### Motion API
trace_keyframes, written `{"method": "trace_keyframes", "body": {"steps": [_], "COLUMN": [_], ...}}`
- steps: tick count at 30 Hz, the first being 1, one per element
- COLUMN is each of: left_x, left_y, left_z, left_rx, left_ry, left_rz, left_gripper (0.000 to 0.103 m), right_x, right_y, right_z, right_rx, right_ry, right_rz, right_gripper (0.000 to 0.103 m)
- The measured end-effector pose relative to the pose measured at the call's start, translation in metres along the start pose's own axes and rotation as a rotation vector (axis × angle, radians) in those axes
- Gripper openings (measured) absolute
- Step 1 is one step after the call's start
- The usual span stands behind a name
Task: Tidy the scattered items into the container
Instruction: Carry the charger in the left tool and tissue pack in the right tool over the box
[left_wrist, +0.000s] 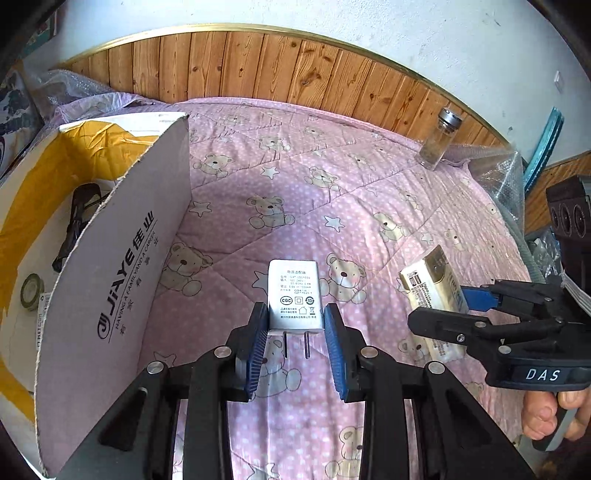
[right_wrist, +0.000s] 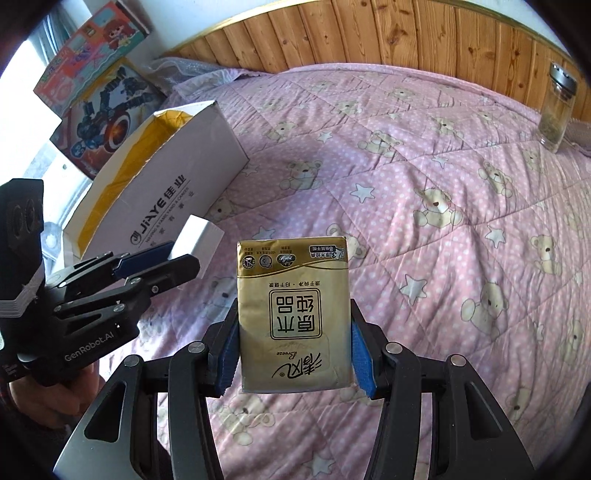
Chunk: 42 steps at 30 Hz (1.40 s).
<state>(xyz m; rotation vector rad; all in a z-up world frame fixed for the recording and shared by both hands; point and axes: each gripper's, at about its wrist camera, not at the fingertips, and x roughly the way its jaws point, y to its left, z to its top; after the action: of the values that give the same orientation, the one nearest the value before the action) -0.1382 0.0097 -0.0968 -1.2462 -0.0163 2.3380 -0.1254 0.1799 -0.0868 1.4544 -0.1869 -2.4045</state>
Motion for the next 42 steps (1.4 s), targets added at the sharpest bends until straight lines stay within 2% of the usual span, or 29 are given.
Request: {"method": "trace_keyframes", "body": {"steps": [12,19,30,42], "left_x": [-0.068,-0.106,-0.150,-0.171], "left_y": [0.014,0.034,0.081,0.145], "left_z": [-0.016,-0.023,-0.030,-0.014], "left_rx": [-0.017,-0.048,-0.121,-0.194], "left_ry": [-0.095,-0.156,-0.224,-0.267], "left_rz": [-0.069,-0.102,-0.129,-0.074], "left_gripper": [0.032,0.032,0.032,0.032], "right_x": [-0.034,-0.043,-0.047,-0.032], "right_y": [0.062,0.104,0.160,0.207], "right_z": [-0.027,-0.028,-0.017,0.022], "right_rx": [-0.010,-0.045,-0.109,-0.195], "right_ry": [-0.052,-0.077,-0.101,-0.102], "right_rz": [-0.005,-0.002,0.011,0.041], "right_gripper": [0.054,0.054,0.054,0.054]}}
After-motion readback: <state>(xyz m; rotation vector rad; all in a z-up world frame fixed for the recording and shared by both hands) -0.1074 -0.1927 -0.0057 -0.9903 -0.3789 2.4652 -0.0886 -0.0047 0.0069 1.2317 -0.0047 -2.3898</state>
